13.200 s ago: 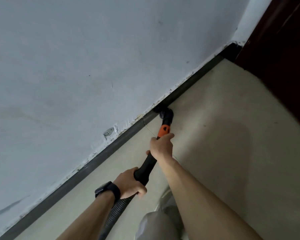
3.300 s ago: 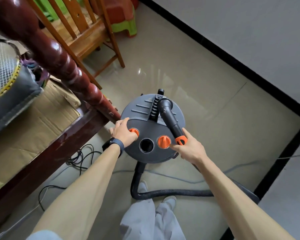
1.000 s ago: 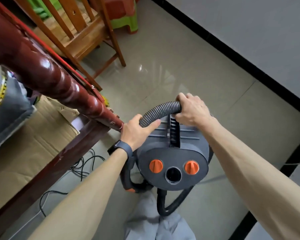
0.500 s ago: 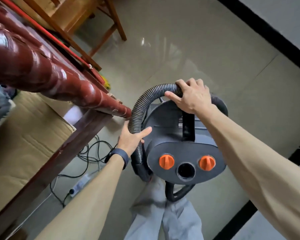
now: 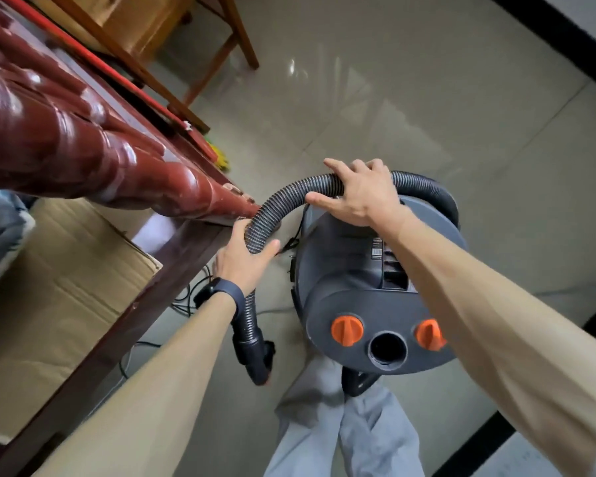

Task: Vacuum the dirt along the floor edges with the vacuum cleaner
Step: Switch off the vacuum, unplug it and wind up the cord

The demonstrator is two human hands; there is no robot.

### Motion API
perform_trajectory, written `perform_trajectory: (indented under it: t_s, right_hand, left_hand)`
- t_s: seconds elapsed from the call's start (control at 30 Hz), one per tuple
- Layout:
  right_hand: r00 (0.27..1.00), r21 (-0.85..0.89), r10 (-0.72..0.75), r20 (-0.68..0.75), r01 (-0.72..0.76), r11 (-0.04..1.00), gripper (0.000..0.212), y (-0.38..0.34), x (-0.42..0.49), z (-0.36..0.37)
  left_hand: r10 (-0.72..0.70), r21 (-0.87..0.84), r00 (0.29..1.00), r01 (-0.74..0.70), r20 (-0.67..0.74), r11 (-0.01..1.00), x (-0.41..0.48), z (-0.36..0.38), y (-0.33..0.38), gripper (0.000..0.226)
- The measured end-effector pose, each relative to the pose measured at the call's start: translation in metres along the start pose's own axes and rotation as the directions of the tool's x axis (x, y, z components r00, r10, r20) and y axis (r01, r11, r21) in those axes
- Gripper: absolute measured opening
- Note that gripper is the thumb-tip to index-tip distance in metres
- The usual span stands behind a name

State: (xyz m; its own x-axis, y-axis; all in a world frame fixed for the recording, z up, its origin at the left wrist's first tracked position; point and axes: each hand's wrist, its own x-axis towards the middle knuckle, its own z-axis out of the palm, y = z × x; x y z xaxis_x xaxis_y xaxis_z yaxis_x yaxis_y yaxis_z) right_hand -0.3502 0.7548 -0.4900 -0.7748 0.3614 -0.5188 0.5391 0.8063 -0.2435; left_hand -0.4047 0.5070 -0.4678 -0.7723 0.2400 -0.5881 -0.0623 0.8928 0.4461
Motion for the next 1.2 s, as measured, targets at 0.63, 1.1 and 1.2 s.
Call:
perform_trajectory:
  t_s: [0.63,1.1,1.2]
  right_hand:
    - [0.985,0.046,0.105,-0.137,-0.099,0.994,0.078,0.014,-0.027,-0.017]
    - [0.932,0.06,0.304,-0.195,-0.298,0.953,0.098,-0.007,-0.045,0.002]
    - [0.922,0.129,0.288,-0.26,-0.263,0.956,0.094,-0.009,-0.067,0.013]
  left_hand:
    - [-0.5,-0.437,0.85,0.519,0.169,0.735,-0.046,-0.005,-0.063,0.038]
    - [-0.603,-0.543,0.772,0.601,0.203,0.586,-0.076,0.007,-0.087,0.03]
    - [-0.603,-0.545,0.775,0.595,0.191,0.591,-0.074,0.013,-0.082,0.031]
